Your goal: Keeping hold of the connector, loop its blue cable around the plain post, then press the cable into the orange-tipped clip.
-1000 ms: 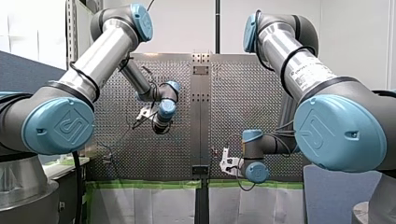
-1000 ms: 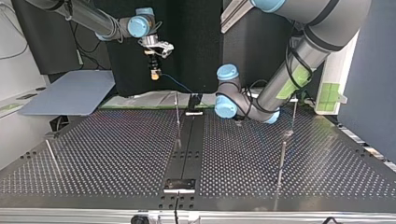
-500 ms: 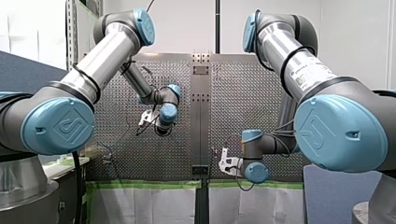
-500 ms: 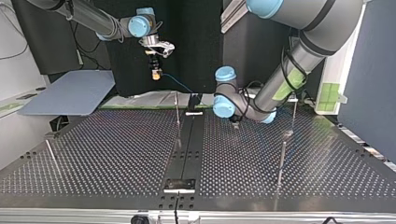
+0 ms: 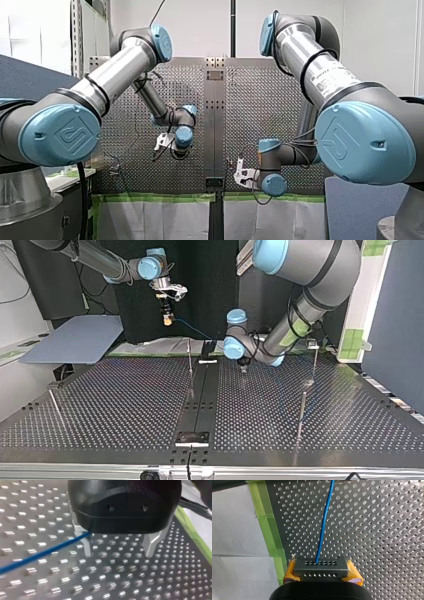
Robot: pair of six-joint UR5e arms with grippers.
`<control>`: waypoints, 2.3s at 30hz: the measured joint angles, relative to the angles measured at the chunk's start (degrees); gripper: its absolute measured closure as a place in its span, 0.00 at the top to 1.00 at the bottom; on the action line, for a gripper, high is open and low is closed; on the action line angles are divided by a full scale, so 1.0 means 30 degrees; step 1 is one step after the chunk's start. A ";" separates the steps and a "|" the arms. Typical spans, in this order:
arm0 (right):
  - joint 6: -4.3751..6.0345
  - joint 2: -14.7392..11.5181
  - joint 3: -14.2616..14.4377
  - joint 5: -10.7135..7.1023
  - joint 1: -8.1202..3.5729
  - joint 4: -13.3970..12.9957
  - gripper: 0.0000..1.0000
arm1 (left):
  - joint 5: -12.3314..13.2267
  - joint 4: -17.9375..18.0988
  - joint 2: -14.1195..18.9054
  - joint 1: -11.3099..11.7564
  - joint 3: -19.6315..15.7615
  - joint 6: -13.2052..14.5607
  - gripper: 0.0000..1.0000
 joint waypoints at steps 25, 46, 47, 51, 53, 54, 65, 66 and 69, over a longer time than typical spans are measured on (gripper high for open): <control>-0.0179 0.0001 -0.0023 -0.0109 0.0063 0.0214 0.00 | 0.3519 0.0467 -0.2719 -0.1585 0.0708 -0.1629 1.00; -0.0713 0.0000 -0.0028 0.0135 0.0113 0.0346 0.00 | 0.7573 0.0975 -0.3699 -0.2317 0.1222 -0.5341 1.00; -0.0718 0.0000 -0.0026 0.0162 0.0113 0.0344 0.00 | 0.7771 0.0981 -0.3698 -0.2300 0.1202 -0.5540 1.00; -0.0750 0.0001 -0.0028 0.0246 0.0109 0.0340 0.00 | 0.8531 0.1169 -0.3683 -0.2141 0.0947 -0.6298 1.00; -0.0770 0.0000 -0.0027 0.0319 0.0089 0.0336 0.00 | 0.8839 0.1383 -0.3681 -0.2062 0.0769 -0.6608 1.00; -0.0780 0.0000 -0.0026 0.0345 0.0081 0.0335 0.00 | 0.9057 0.1506 -0.3680 -0.2014 0.0681 -0.6825 1.00; -0.0931 0.0000 -0.0027 0.0410 0.0009 0.0332 0.00 | 1.1051 0.1969 -0.3674 -0.1787 0.0450 -0.7650 1.00; -0.0947 0.0000 -0.0027 0.0409 0.0008 0.0332 0.00 | 1.1250 0.2003 -0.3673 -0.1749 0.0410 -0.7656 1.00; -0.0980 0.0001 -0.0029 0.0410 -0.0007 0.0332 0.00 | 1.1751 0.2119 -0.3645 -0.1619 0.0256 -0.7669 1.00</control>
